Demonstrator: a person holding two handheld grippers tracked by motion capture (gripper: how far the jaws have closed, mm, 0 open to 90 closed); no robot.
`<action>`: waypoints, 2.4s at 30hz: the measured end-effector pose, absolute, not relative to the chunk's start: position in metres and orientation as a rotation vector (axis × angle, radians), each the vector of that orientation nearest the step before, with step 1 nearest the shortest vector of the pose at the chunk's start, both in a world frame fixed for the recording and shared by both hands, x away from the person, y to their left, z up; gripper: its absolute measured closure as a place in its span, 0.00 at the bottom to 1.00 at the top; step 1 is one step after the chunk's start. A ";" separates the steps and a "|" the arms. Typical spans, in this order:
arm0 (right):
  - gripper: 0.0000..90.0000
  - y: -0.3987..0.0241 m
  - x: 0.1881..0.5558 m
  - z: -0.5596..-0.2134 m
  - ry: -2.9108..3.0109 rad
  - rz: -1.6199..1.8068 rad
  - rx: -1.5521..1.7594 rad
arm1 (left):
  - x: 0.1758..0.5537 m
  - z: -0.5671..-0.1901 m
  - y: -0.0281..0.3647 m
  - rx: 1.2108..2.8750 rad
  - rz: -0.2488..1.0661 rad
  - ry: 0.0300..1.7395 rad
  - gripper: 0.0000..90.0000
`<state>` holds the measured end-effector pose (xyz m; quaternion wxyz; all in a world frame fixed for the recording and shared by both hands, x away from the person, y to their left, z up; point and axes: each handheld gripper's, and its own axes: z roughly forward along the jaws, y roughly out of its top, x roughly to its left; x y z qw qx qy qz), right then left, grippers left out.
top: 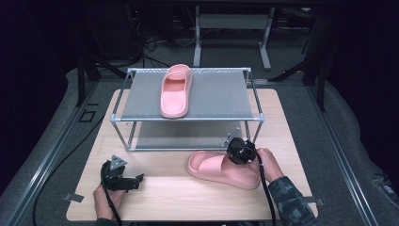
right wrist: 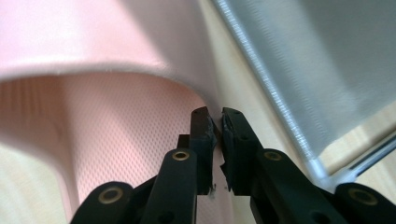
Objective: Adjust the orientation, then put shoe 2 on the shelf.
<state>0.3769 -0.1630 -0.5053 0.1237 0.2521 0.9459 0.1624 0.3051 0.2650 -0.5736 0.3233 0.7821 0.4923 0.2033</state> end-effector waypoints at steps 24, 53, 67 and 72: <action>0.85 -0.144 0.394 -0.506 2.910 0.433 0.658 | 0.305 -0.574 0.265 2.052 0.534 1.291 0.00; 0.92 -0.125 0.395 -0.470 2.910 0.414 0.408 | 0.305 -0.574 0.265 2.052 0.534 1.291 0.00; 0.92 -0.117 0.400 -0.440 2.926 0.388 0.318 | 0.305 -0.574 0.265 2.052 0.533 1.291 0.00; 0.92 -0.116 0.403 -0.432 2.939 0.398 0.297 | 0.306 -0.574 0.265 2.050 0.532 1.290 0.00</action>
